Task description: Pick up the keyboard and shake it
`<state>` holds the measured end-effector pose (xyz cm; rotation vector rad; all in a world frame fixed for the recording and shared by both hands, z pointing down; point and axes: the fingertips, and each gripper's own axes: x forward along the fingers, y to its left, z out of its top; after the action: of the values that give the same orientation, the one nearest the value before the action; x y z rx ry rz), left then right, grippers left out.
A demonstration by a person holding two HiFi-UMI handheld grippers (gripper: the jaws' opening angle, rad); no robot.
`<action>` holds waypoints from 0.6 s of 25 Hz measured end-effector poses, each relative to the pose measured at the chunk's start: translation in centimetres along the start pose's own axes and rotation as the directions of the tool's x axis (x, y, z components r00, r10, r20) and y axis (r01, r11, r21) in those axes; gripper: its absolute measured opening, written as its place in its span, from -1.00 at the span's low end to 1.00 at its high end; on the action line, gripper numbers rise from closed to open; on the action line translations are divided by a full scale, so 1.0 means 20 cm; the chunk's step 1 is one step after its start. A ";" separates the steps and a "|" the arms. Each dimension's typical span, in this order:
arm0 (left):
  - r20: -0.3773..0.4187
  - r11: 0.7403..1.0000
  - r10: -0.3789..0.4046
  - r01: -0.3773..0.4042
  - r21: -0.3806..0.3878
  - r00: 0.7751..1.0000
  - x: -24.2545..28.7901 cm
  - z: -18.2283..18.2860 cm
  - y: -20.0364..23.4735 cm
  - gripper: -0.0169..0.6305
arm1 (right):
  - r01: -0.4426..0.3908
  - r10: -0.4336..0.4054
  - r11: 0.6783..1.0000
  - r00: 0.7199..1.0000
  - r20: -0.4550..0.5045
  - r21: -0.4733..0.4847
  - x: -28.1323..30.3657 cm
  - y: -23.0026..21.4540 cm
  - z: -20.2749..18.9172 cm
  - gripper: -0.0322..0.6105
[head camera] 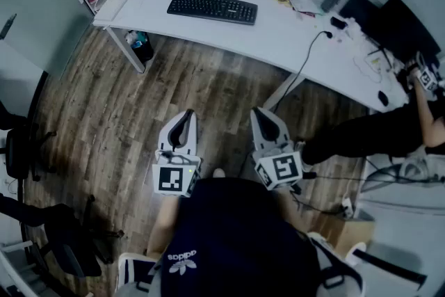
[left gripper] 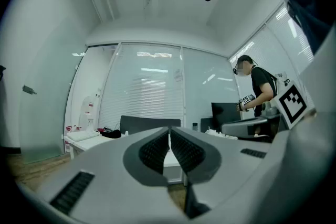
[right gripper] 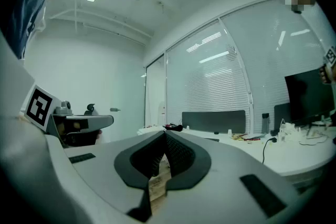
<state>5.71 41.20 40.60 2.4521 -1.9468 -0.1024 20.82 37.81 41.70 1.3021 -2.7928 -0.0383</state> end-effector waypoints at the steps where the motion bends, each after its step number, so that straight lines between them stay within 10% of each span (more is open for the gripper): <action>1: 0.005 1.000 -0.002 0.002 -0.004 1.000 -0.01 0.00 0.00 -0.91 | 0.000 0.000 1.000 1.000 -0.003 0.003 0.00 0.01 -0.01 -0.89; 15: 0.002 0.999 -0.034 0.034 0.007 0.999 -0.02 0.02 -0.06 -0.91 | 0.007 -0.007 1.000 1.000 -0.013 0.011 -0.04 0.00 -0.01 -0.89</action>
<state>6.82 41.91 40.09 2.4911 -1.9097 -0.0990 21.30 38.35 41.83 1.3097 -2.7817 -0.0142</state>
